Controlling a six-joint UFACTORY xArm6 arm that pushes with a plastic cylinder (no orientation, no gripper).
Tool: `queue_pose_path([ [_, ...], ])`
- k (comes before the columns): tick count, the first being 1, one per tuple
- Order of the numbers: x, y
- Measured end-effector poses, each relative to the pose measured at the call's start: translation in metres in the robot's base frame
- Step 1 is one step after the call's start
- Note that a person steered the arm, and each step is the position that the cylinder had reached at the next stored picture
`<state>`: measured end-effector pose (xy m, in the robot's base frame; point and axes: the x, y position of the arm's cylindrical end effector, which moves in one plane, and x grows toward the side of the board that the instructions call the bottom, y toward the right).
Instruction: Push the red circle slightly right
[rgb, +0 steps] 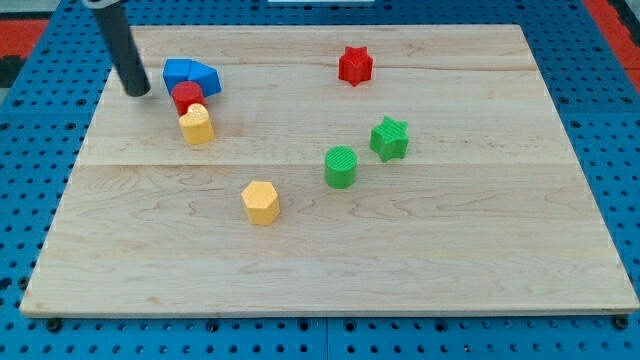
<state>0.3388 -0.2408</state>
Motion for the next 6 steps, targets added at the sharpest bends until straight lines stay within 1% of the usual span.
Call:
queue_pose_path([
  [1, 0.019, 0.025],
  [3, -0.001, 0.089],
  [5, -0.001, 0.112],
  [6, 0.022, 0.121],
])
